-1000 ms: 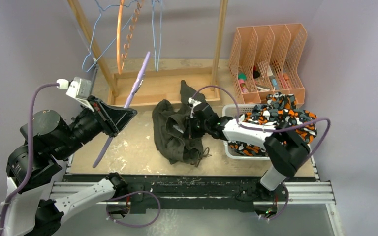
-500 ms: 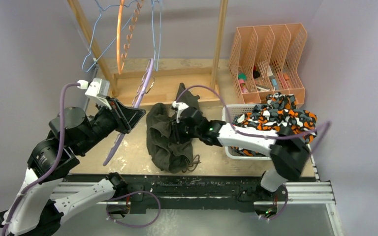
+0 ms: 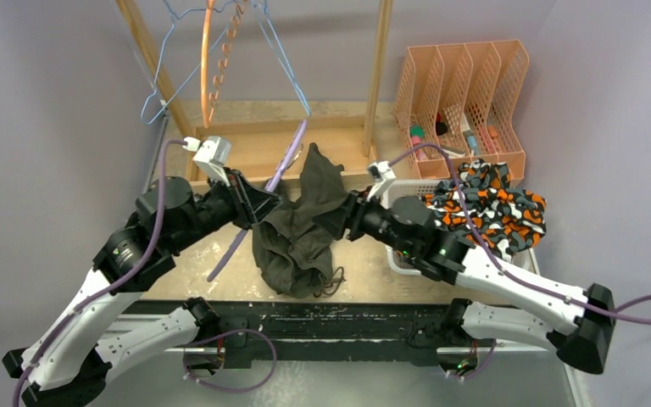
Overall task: Remove the shorts from the hanger
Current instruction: Place the hanger on the clothes rod.
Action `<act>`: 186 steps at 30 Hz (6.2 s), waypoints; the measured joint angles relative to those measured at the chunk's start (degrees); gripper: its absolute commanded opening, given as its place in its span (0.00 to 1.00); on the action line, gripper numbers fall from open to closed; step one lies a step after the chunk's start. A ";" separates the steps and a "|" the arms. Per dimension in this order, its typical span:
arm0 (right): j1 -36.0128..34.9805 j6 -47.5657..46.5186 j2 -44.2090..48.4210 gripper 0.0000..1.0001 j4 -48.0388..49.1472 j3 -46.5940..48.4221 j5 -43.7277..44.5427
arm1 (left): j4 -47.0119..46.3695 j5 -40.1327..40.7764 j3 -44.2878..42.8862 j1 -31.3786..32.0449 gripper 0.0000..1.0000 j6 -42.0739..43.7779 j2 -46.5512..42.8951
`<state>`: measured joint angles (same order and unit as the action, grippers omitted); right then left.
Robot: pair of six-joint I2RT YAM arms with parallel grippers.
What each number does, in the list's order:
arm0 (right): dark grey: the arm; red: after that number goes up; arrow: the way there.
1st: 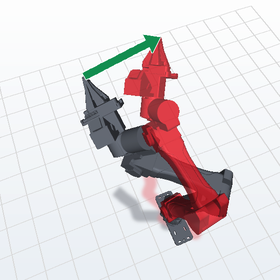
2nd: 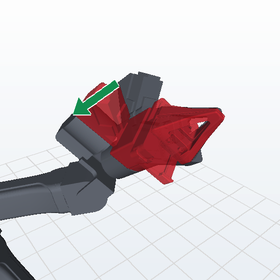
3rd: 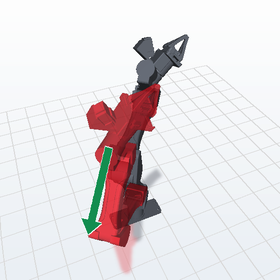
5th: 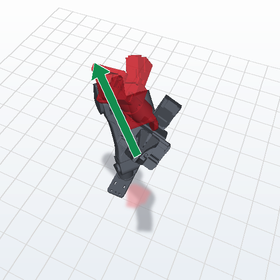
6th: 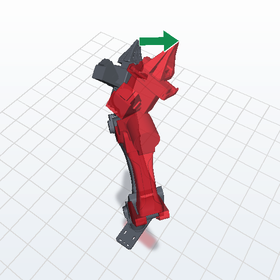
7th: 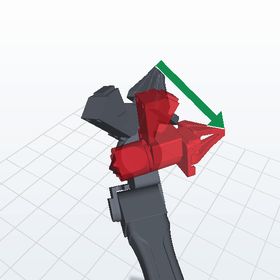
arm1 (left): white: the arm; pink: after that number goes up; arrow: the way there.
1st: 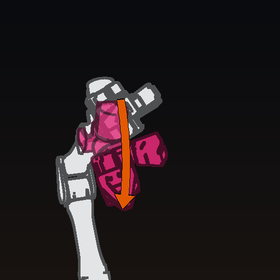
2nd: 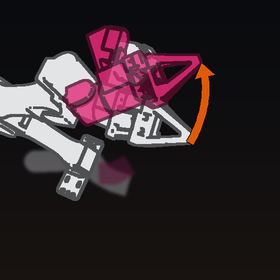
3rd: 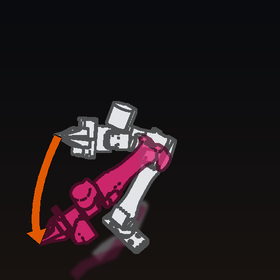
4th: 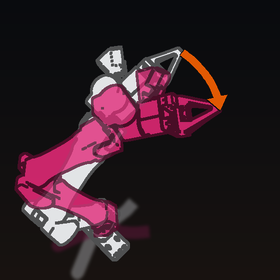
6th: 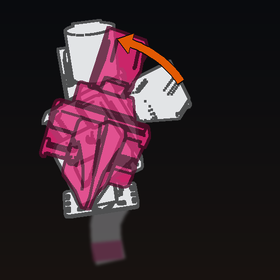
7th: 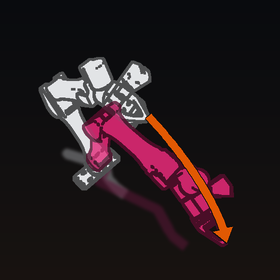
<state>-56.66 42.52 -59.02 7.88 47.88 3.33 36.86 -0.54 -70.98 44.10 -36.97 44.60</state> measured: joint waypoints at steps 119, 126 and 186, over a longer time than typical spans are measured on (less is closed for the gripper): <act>0.76 32.15 9.60 0.12 0.96 -1.97 25.70 | 1.62 -23.87 8.09 1.05 0.00 11.08 13.66; 0.81 31.89 10.14 0.35 2.38 -2.93 24.11 | 1.64 -22.34 7.67 0.79 0.00 9.38 12.90; 0.74 24.46 21.38 0.61 -15.10 -3.52 21.62 | 40.98 50.71 -44.57 20.92 0.00 -0.57 40.74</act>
<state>-55.92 66.98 -37.65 -7.22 44.36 24.95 77.84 50.17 -115.55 65.01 -37.54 85.34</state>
